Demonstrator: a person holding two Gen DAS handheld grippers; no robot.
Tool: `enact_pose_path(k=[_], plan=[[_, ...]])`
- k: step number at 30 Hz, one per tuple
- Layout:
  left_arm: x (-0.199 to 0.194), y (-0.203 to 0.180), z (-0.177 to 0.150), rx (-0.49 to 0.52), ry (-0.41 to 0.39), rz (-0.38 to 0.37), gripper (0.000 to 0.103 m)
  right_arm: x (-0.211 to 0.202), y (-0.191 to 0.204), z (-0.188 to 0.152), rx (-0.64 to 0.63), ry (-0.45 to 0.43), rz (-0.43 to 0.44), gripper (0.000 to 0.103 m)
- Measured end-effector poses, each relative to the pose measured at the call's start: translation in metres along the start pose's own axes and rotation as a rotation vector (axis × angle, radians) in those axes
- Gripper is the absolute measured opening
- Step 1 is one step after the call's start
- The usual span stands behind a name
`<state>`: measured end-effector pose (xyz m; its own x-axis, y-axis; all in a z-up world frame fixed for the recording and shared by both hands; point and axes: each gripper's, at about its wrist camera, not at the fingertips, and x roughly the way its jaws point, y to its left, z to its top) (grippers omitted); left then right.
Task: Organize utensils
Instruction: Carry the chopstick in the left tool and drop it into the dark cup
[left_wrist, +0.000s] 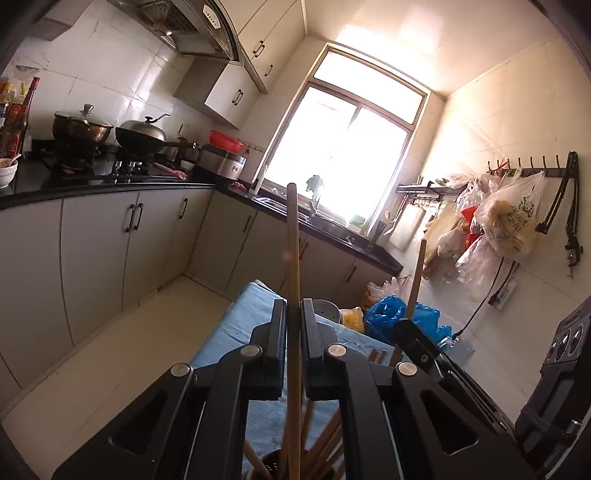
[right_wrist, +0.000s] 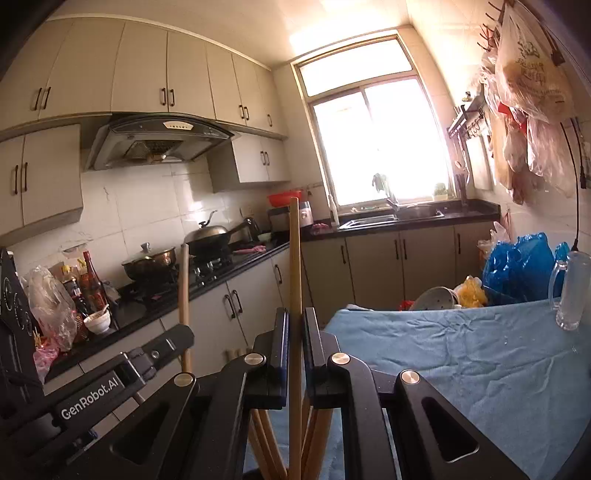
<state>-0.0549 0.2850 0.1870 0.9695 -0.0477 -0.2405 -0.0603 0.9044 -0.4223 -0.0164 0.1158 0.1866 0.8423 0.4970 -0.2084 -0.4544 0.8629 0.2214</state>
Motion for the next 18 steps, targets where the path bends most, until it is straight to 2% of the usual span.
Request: enact_pose_path(k=[8,18], plan=[[-0.004,0.000,0.001,0.009,-0.007,-0.006,0.007,0.006,-0.005,-0.012,-0.002,0.039,-0.006,0.008],[-0.028,-0.023,-0.007,0.081,-0.135,0.005,0.007,-0.002,-0.010,-0.014,0.014,0.033,-0.010,0.008]])
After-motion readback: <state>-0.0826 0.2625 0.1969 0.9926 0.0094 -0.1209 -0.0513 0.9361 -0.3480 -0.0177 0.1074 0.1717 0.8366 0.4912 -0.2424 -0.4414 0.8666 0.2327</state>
